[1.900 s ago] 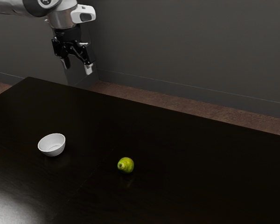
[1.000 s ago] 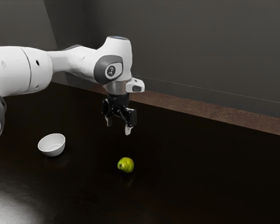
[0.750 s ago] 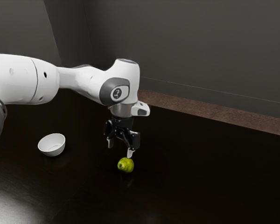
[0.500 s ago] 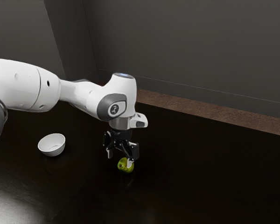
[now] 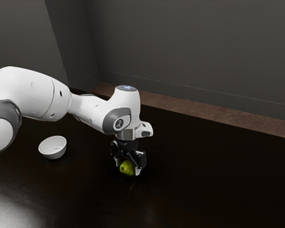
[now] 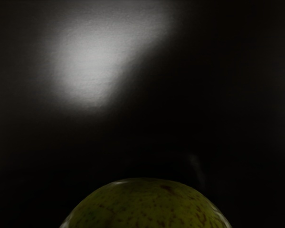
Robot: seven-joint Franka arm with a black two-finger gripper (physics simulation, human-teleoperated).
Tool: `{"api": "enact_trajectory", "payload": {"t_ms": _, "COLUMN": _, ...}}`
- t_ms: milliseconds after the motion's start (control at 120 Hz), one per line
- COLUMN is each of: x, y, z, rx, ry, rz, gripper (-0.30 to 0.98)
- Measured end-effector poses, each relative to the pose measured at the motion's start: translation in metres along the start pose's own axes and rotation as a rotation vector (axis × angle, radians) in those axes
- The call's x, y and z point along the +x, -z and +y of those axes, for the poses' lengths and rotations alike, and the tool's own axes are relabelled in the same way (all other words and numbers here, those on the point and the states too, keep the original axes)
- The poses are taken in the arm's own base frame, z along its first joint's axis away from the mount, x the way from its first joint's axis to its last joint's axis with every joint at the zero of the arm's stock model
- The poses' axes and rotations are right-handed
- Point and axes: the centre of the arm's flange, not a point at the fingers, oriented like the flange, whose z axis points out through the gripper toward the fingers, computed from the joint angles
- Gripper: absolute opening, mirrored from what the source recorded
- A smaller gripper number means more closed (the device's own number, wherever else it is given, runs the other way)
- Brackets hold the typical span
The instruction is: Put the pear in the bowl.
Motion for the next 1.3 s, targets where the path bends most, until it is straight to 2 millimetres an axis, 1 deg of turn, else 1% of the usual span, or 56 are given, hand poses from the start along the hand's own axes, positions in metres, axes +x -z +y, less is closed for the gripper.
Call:
{"api": "enact_trajectory", "payload": {"t_ms": 175, "x": 0.002, "y": -0.010, "z": 0.000, "rx": -0.004, "ry": 0.005, "rz": 0.001, "gripper": 0.69}}
{"api": "enact_trajectory", "payload": {"t_ms": 308, "x": 0.003, "y": -0.012, "z": 0.000, "rx": -0.006, "ry": 0.008, "rz": 0.007, "gripper": 0.68}}
{"api": "enact_trajectory", "payload": {"t_ms": 500, "x": 0.003, "y": -0.012, "z": 0.001, "rx": -0.007, "ry": 0.010, "rz": 0.011, "gripper": 0.56}}
{"api": "enact_trajectory", "payload": {"t_ms": 658, "x": 0.003, "y": -0.012, "z": 0.001, "rx": -0.007, "ry": 0.012, "rz": 0.011, "gripper": 0.49}}
{"api": "enact_trajectory", "payload": {"t_ms": 800, "x": 0.003, "y": -0.012, "z": 0.000, "rx": -0.005, "ry": 0.013, "rz": 0.010, "gripper": 0.50}}
{"api": "enact_trajectory", "payload": {"t_ms": 900, "x": 0.003, "y": -0.010, "z": 0.000, "rx": -0.005, "ry": 0.013, "rz": 0.013, "gripper": 0.45}}
{"api": "enact_trajectory", "payload": {"t_ms": 1058, "x": 0.003, "y": 0.002, "z": -0.001, "rx": -0.004, "ry": 0.015, "rz": 0.028, "gripper": 0.43}}
{"api": "enact_trajectory", "payload": {"t_ms": 1225, "x": 0.002, "y": 0.003, "z": -0.002, "rx": -0.001, "ry": 0.018, "rz": 0.028, "gripper": 0.39}}
{"api": "enact_trajectory", "payload": {"t_ms": 1300, "x": 0.001, "y": 0.012, "z": -0.003, "rx": 0.001, "ry": 0.019, "rz": 0.038, "gripper": 0.37}}
